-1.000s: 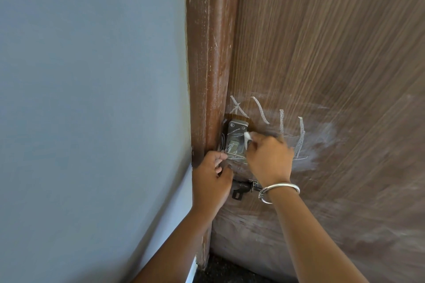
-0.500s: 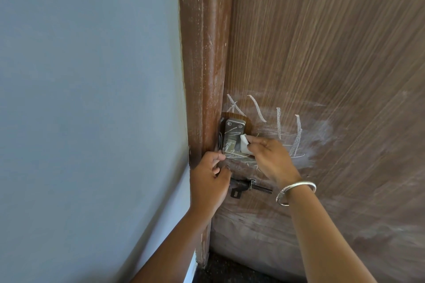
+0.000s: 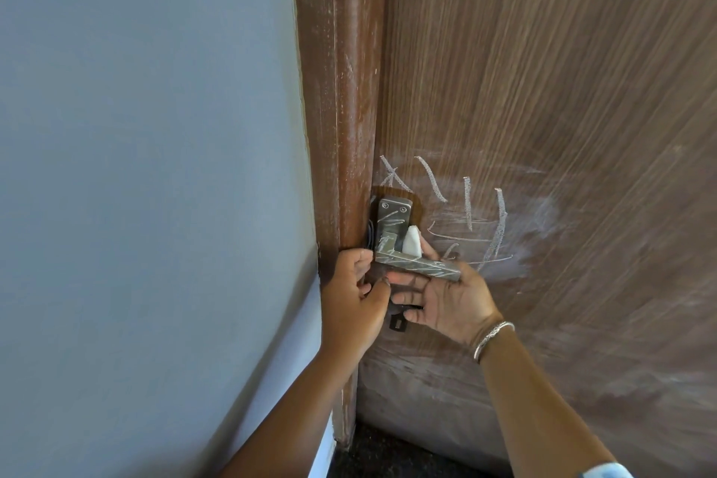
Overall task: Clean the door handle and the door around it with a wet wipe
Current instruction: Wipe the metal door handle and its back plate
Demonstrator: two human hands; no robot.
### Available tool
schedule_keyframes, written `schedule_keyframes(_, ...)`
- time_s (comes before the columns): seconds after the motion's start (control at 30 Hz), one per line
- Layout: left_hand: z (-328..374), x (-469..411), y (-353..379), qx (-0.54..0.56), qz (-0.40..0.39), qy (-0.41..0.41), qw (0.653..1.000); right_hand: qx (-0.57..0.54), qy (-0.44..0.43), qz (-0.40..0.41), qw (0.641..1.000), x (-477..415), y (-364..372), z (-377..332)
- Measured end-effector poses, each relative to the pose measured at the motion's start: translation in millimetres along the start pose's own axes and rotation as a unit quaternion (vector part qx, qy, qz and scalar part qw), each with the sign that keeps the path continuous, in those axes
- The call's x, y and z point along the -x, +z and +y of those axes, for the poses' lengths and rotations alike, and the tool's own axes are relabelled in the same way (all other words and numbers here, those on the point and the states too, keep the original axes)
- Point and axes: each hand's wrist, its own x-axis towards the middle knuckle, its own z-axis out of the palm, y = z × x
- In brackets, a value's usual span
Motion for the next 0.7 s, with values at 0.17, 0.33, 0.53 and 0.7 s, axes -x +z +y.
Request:
schedule_keyframes(0.17,0.1,2.8,-0.8,0.0,-0.009,0.0,1.0,0.017,-0.046,0.033,0.998,-14.5,-10.2,15.5)
schedule_keyframes(0.33,-1.8,3.2,-0.2,-0.001,-0.014,0.004,1.0,0.212,-0.144,0.193,0.947,-18.0,-7.7,27.7)
schedule_keyframes(0.53,-3.5,4.5,1.5,-0.011,-0.01,0.004,1.0,0.197,-0.276,0.348,0.874,-38.8,31.8,57.6)
schedule_keyframes(0.7,-3.7,4.8,1.8,-0.006,-0.012,0.003,1.0,0.156,-0.275,0.444,0.838,-40.0,31.9,74.0)
